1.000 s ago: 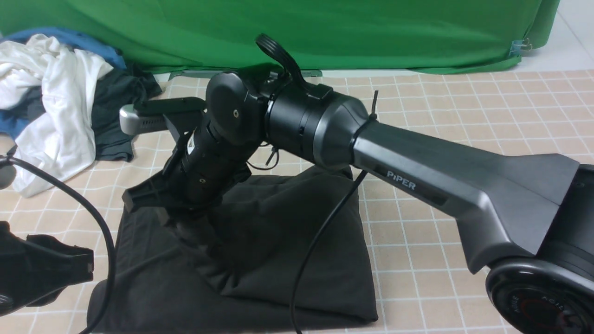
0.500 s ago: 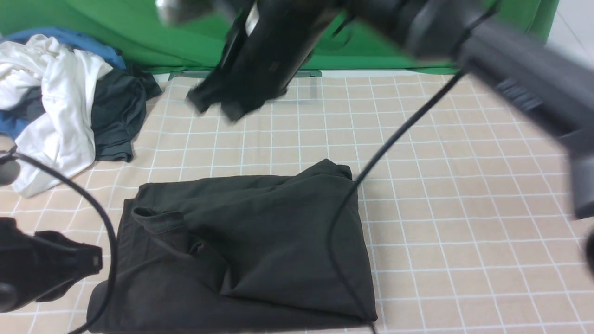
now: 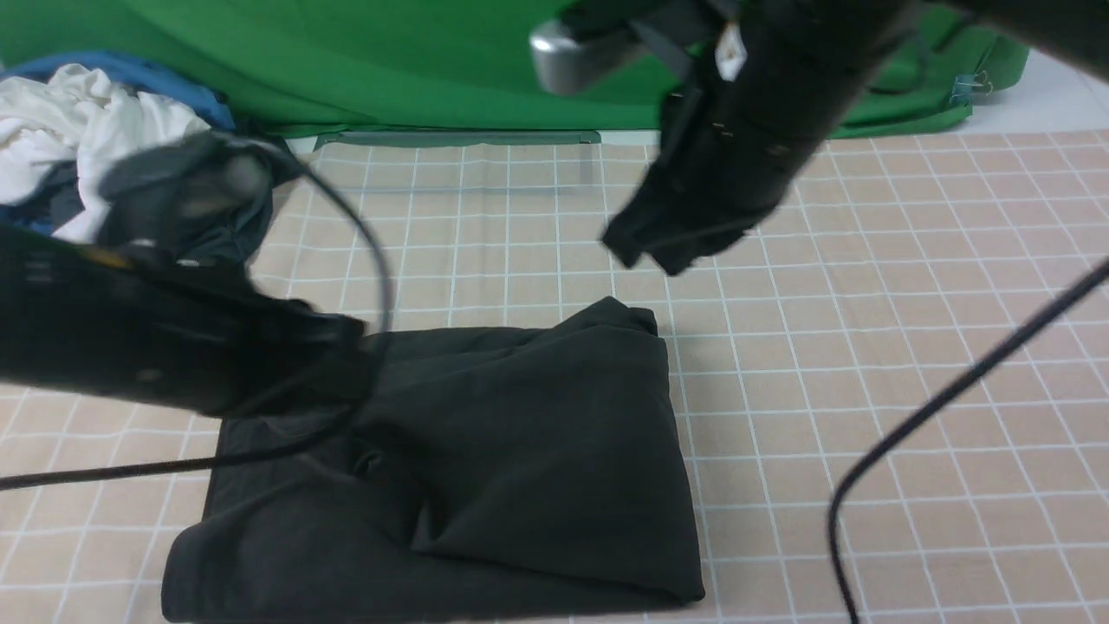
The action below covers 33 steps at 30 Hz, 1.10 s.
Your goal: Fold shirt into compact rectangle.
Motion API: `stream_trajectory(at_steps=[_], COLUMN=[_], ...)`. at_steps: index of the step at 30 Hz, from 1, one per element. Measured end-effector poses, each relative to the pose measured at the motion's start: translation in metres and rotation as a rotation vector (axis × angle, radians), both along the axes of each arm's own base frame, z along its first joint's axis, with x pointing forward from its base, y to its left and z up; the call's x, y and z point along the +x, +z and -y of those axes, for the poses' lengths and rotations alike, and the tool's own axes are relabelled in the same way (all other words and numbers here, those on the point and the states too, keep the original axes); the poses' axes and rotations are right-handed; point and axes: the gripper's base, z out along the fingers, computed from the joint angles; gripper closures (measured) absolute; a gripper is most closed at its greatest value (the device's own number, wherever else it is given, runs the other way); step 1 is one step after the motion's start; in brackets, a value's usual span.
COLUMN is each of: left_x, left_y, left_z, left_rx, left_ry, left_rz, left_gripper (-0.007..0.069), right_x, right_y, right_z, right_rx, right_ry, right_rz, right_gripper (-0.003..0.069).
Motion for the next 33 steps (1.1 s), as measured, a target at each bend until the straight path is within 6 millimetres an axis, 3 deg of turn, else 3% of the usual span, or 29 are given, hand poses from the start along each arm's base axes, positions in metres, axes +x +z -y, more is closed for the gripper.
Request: stream_trajectory(at_steps=[2, 5, 9, 12, 20, 26, 30, 33], left_x=[0.011, 0.023, 0.035, 0.037, 0.013, -0.001, 0.004, 0.013], left_y=[-0.02, -0.048, -0.075, -0.087, -0.084, -0.1, -0.086, -0.059], left_z=[0.023, 0.04, 0.037, 0.024, 0.005, -0.01, -0.008, -0.005], left_rx=[0.028, 0.083, 0.186, 0.271, 0.337, 0.429, 0.422, 0.385], left_ry=[-0.051, -0.072, -0.044, 0.007, 0.047, 0.077, 0.077, 0.09], left_rz=[-0.054, -0.142, -0.217, -0.269, -0.292, -0.297, -0.271, -0.18], left_gripper=[0.0606, 0.0606, 0.0606, 0.0606, 0.0606, 0.0606, 0.0606, 0.0606], right_x=[-0.001, -0.003, -0.005, -0.009, -0.016, -0.018, -0.019, -0.02], right_y=[-0.002, -0.002, 0.001, 0.007, 0.026, 0.03, 0.033, 0.035], right_z=[0.016, 0.039, 0.057, 0.07, 0.079, 0.081, 0.082, 0.082], right_rx=[-0.003, -0.007, -0.007, -0.001, 0.039, 0.039, 0.045, 0.048], right_ry=[-0.037, -0.087, -0.128, -0.142, -0.154, -0.139, -0.135, -0.135], right_rz=[-0.001, -0.007, 0.0, 0.026, 0.104, 0.122, 0.139, 0.146], right_gripper=[0.062, 0.0621, 0.0621, 0.0621, 0.0621, 0.0621, 0.0621, 0.0621])
